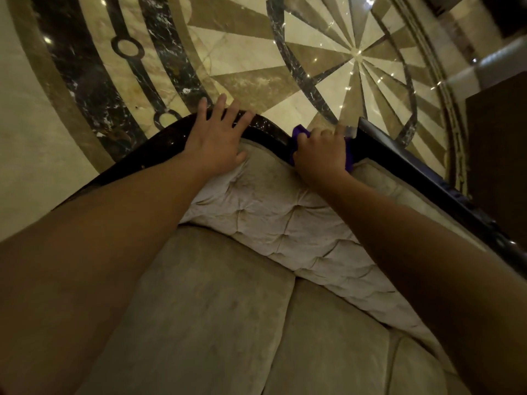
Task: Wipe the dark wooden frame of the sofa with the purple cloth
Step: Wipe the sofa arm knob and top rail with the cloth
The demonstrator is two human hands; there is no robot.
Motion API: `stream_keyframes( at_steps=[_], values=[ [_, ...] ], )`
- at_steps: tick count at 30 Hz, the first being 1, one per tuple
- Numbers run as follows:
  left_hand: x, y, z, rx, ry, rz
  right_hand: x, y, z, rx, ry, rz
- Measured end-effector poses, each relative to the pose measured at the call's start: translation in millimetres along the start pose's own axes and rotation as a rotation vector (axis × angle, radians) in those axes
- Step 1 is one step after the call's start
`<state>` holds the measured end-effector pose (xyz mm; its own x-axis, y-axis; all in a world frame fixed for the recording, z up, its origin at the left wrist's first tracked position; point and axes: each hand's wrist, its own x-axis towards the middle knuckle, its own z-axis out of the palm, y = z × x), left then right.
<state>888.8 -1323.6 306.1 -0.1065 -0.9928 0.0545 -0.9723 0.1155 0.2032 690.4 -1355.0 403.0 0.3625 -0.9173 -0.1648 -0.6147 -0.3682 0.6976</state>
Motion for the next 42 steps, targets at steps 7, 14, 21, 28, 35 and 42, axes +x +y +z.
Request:
stream_keyframes(
  at_steps=[7,14,21,28,35,42],
  values=[
    [-2.9,-0.6,-1.2,0.004,-0.007,0.003,-4.1,13.6,-26.7,-0.543,-0.218,-0.062],
    [-3.3,1.2,-2.2,0.022,0.005,-0.004,-9.5,23.1,-52.1,-0.664,-0.263,-0.096],
    [-4.4,4.2,-7.7,0.032,-0.034,-0.012,-8.9,33.6,-68.1,-0.527,-0.288,-0.057],
    [-5.0,0.8,-21.0,-0.068,-0.113,-0.010,-6.8,58.7,-76.8,-0.155,-0.174,0.051],
    [-50.1,31.7,-49.4,-0.552,-0.025,-0.084,-77.0,122.4,-77.3,0.777,0.152,0.573],
    [-89.6,81.8,-101.9,-0.712,0.110,-0.007,-148.4,110.9,-72.6,1.114,0.257,0.560]
  ],
)
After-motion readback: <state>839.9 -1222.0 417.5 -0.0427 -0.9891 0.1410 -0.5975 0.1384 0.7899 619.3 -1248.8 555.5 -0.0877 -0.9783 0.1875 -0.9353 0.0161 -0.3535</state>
